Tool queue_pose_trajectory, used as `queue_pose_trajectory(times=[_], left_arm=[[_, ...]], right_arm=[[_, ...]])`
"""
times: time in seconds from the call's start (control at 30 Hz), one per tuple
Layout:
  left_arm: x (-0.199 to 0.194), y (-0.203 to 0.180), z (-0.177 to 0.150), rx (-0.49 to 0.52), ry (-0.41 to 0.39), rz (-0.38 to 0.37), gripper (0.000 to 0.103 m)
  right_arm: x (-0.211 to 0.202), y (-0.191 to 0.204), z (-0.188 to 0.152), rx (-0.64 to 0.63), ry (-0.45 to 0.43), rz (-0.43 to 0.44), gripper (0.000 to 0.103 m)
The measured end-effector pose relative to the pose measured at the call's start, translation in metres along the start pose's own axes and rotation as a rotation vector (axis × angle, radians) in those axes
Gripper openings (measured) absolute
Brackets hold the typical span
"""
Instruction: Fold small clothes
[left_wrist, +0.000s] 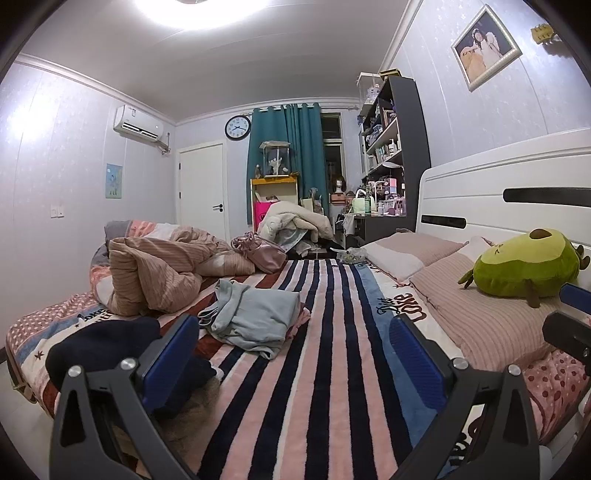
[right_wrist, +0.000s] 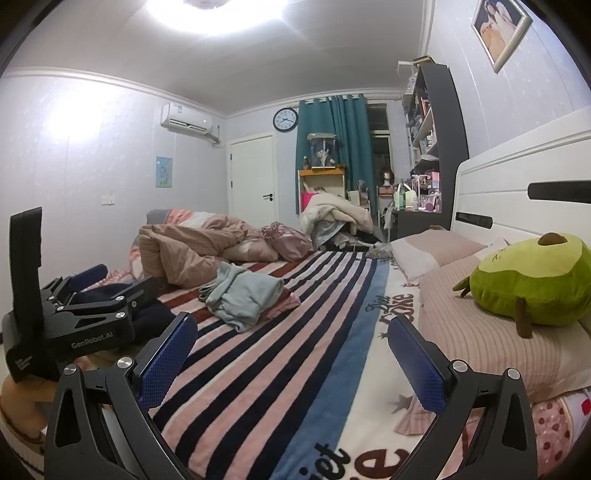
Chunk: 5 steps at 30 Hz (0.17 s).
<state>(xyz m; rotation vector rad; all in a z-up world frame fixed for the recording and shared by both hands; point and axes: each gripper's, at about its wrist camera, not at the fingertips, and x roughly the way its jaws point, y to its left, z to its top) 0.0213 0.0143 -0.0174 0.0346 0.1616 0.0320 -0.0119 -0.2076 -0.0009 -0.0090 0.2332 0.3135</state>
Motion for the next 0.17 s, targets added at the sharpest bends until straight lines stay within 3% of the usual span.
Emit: queue_pose_trajectory(times=[0.17], left_arm=[[-0.0008,0.0014,0.0008,-0.004,0.007,-0.015,0.102]], right_arm=[[0.0001,0.0001,0.0001,0.001,0.000,0.000,0.103]])
